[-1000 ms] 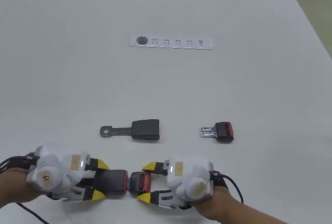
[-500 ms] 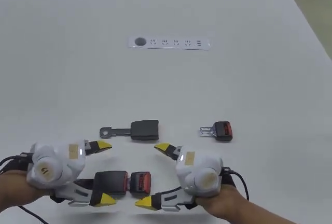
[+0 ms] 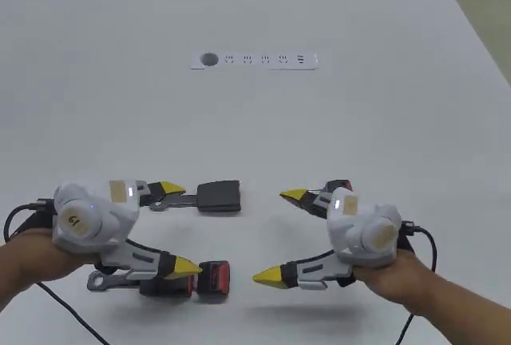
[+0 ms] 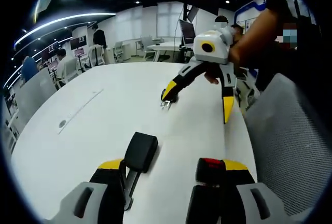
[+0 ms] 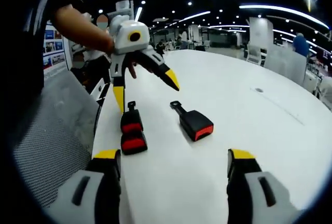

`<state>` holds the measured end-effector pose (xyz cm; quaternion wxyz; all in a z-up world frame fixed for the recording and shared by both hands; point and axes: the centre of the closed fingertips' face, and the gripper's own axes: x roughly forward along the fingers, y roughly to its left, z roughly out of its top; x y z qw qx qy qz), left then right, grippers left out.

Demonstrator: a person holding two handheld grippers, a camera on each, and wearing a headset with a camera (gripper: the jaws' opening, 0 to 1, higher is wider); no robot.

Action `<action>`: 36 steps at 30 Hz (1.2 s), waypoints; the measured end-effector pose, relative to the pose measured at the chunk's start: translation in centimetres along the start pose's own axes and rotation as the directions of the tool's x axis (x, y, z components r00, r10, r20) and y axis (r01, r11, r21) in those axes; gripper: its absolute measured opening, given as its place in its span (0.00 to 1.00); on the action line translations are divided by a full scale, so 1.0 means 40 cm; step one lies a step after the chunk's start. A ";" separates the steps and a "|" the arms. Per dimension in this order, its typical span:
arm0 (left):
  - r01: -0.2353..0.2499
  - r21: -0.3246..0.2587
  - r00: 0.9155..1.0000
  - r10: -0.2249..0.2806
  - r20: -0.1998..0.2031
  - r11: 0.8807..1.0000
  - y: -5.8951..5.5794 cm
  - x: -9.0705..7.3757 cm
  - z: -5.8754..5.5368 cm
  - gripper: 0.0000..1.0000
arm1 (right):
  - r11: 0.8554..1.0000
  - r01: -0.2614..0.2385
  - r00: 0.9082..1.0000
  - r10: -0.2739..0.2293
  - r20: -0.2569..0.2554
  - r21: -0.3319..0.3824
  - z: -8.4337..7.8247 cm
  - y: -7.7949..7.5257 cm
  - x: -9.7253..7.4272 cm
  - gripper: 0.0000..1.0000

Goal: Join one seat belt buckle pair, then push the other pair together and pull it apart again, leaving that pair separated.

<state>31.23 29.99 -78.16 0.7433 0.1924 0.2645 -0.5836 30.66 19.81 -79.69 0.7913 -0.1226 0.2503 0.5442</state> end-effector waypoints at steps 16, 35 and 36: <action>-0.027 0.001 1.000 0.027 -0.003 1.000 0.106 0.001 0.037 0.76 | 0.998 0.063 0.997 -0.062 -0.056 0.000 -0.068 -0.190 -0.133 0.86; 0.093 -0.027 0.992 -0.095 -0.088 0.995 0.162 0.129 -0.021 0.75 | 1.000 -0.023 0.984 0.021 -0.176 -0.013 -0.166 -0.269 -0.141 0.78; 0.099 -0.021 0.990 -0.100 -0.097 0.995 0.161 0.134 -0.025 0.74 | 0.999 -0.027 0.982 0.024 -0.186 -0.017 -0.173 -0.271 -0.140 0.78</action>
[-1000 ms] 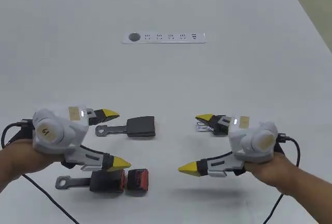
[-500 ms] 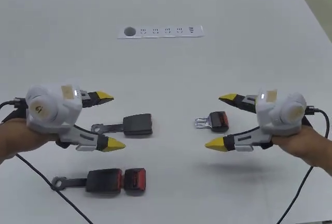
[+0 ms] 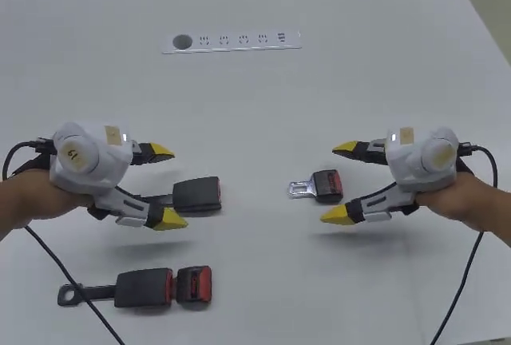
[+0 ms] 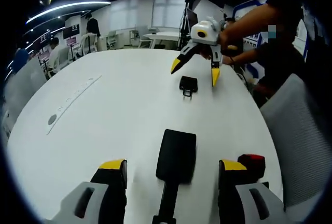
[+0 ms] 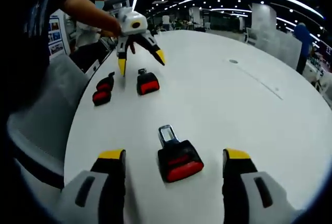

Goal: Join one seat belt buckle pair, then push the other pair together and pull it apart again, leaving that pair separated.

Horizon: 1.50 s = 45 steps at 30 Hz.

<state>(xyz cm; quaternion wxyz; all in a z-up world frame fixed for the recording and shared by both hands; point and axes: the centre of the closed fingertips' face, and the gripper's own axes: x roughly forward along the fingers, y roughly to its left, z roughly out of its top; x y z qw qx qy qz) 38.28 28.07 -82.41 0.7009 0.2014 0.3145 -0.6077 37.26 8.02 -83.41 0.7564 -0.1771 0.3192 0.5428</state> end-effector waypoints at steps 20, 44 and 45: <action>0.052 0.109 0.996 -0.044 -0.073 0.993 -0.006 0.047 -0.052 0.46 | 0.982 -0.118 0.990 0.105 -0.098 -0.145 -0.036 0.001 0.039 0.52; 0.079 0.179 0.993 -0.062 -0.100 0.981 -0.003 0.054 -0.053 0.33 | 0.986 -0.106 0.993 0.100 -0.055 -0.129 -0.051 0.014 0.024 0.36; 0.079 0.175 0.993 -0.062 -0.098 0.981 -0.002 0.054 -0.052 0.33 | 0.986 -0.107 0.994 0.101 -0.052 -0.128 -0.050 0.016 0.024 0.36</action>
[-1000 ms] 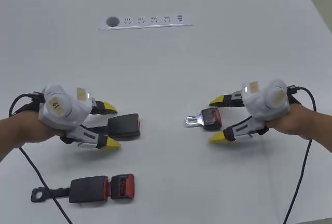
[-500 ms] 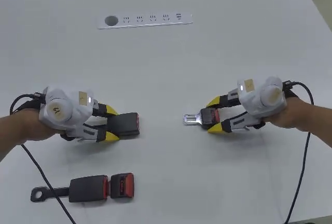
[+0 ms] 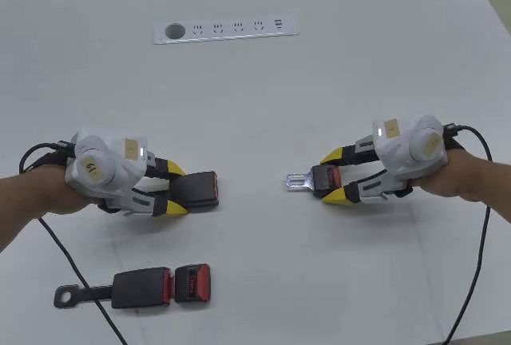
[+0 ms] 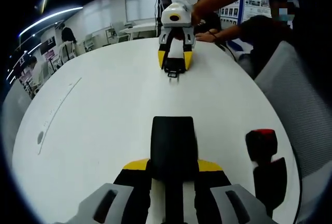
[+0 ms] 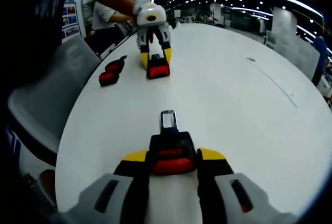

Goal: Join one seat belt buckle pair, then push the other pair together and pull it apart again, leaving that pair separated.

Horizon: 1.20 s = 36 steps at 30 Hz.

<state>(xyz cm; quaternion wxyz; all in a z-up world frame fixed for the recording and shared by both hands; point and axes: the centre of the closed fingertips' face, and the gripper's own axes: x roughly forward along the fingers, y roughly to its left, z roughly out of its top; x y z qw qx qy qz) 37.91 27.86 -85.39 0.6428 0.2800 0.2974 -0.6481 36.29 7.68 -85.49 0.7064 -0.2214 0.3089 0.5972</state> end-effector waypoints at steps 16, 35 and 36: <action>0.003 -0.022 1.000 -0.003 0.012 1.000 0.002 0.002 0.002 0.33 | 1.000 -0.009 0.999 0.009 0.046 0.010 0.040 0.011 0.044 0.36; 0.007 -0.031 1.000 -0.007 -0.002 0.999 -0.002 -0.001 -0.001 0.33 | 1.000 -0.025 0.995 0.024 0.093 0.013 0.111 0.009 0.113 0.36; 0.007 -0.031 1.000 -0.007 -0.003 1.000 -0.002 -0.001 -0.001 0.33 | 1.000 -0.027 0.995 0.025 0.094 0.012 0.115 0.008 0.118 0.36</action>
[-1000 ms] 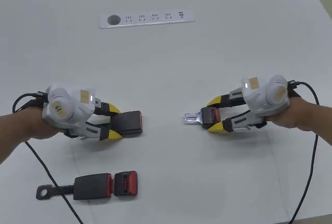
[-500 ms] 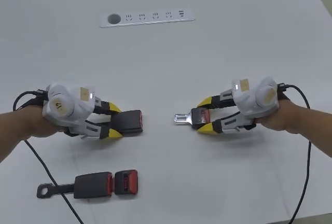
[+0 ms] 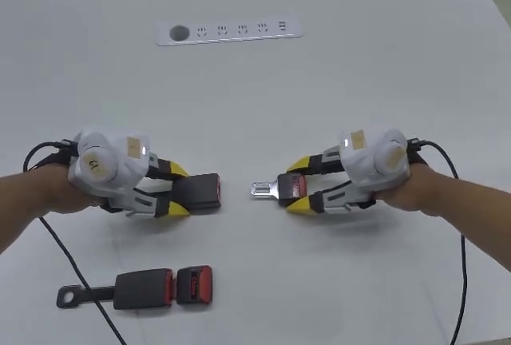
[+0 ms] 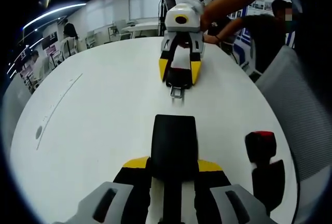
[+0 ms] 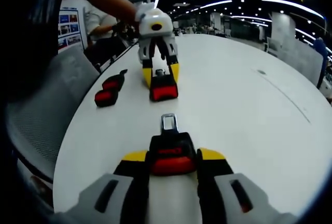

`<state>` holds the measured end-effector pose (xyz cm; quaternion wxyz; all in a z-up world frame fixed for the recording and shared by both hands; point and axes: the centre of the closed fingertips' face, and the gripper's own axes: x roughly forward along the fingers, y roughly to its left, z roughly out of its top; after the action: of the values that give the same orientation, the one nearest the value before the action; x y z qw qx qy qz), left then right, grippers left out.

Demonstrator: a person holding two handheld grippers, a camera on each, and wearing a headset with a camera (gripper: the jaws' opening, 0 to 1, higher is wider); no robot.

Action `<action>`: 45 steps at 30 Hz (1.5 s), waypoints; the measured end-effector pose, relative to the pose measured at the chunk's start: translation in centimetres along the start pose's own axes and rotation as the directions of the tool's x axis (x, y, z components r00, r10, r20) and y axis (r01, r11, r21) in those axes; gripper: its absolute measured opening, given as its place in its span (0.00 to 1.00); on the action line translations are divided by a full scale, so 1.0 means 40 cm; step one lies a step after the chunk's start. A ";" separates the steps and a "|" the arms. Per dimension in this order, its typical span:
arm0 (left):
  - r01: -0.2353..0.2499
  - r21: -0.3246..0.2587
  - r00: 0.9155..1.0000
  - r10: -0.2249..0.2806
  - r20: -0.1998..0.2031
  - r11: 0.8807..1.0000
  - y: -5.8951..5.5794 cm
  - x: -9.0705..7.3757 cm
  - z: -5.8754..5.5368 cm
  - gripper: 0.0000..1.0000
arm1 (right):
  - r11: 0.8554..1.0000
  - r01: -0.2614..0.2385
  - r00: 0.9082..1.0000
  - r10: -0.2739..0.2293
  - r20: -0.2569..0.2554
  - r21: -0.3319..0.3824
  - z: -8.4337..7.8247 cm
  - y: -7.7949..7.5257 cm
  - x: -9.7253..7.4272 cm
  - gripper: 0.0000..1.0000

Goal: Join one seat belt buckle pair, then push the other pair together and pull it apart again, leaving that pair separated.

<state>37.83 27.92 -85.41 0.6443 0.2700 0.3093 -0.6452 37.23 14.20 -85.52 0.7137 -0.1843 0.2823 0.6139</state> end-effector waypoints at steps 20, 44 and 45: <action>-0.001 -0.001 1.000 0.001 -0.015 1.000 -0.003 -0.001 -0.003 0.33 | 1.000 -0.013 0.998 0.012 0.057 0.015 0.060 0.006 0.083 0.36; -0.001 0.009 0.999 0.002 -0.040 1.000 -0.002 0.001 0.001 0.33 | 1.000 -0.017 0.997 0.016 0.073 0.025 0.095 0.013 0.126 0.36; -0.002 0.010 0.999 0.002 -0.043 1.000 -0.002 0.002 0.001 0.33 | 0.999 -0.018 0.997 0.016 0.074 0.027 0.095 0.013 0.127 0.36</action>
<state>37.75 27.85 -85.44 0.6367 0.2873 0.3198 -0.6401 37.85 20.54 -85.74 0.7208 -0.1494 0.2659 0.6224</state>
